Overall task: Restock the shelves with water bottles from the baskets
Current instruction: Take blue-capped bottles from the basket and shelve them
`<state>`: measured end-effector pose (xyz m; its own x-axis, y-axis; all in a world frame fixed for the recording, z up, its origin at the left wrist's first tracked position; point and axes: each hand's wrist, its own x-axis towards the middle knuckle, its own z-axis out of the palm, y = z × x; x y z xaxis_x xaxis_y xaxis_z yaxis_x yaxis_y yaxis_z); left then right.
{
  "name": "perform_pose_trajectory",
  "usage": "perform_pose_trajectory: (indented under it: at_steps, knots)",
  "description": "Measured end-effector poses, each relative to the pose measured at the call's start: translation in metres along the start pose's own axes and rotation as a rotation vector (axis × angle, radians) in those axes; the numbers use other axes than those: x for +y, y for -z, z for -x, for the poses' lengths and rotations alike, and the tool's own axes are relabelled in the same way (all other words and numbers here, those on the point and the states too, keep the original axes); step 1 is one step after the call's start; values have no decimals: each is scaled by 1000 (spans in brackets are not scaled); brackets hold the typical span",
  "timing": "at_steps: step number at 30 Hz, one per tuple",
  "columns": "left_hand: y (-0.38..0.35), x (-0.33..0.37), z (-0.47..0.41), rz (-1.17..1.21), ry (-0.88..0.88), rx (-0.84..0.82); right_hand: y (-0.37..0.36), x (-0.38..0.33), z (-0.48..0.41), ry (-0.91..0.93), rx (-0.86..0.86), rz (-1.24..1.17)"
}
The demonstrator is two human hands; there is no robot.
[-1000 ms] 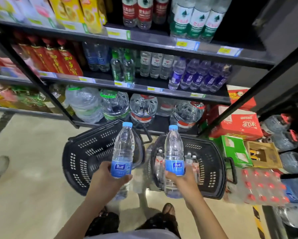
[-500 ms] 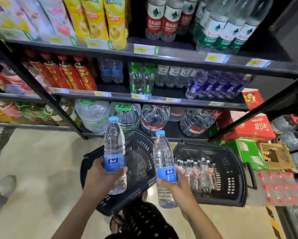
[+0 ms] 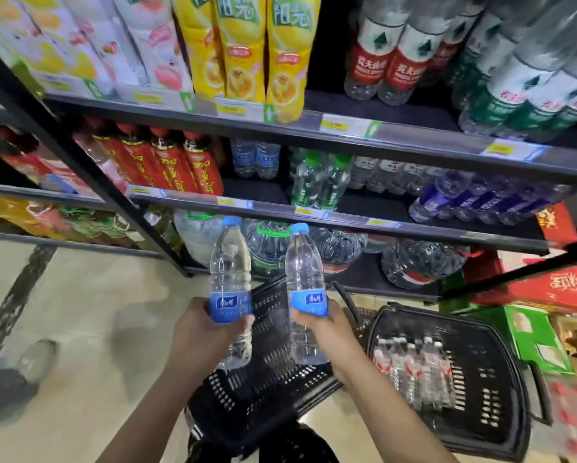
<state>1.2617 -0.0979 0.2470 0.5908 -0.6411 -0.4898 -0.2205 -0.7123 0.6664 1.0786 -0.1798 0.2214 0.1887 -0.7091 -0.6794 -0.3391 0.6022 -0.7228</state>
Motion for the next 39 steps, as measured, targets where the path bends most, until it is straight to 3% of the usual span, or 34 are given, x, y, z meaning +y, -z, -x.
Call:
perform_pose_trajectory:
  at_steps: [7, 16, 20, 26, 33, 39]
  knots:
    - [8, 8, -90, -13, -84, -59, -46, -48, -63, 18, 95, 107]
    - [-1, 33, -222, 28, -328, 14, -91, -92, -185, 303, 278, 318]
    - [-20, 46, -259, 154, -414, 77, -106, -103, -221, 448, 426, 222]
    - [-50, 59, -299, 304, -586, 223, -121, -103, -265, 681, 487, 94]
    - [-77, 71, -334, 406, -677, 333, -119, -125, -300, 709, 450, -29]
    - [-88, 63, -358, 333, -642, 316, -116, -119, -321, 663, 453, 87]
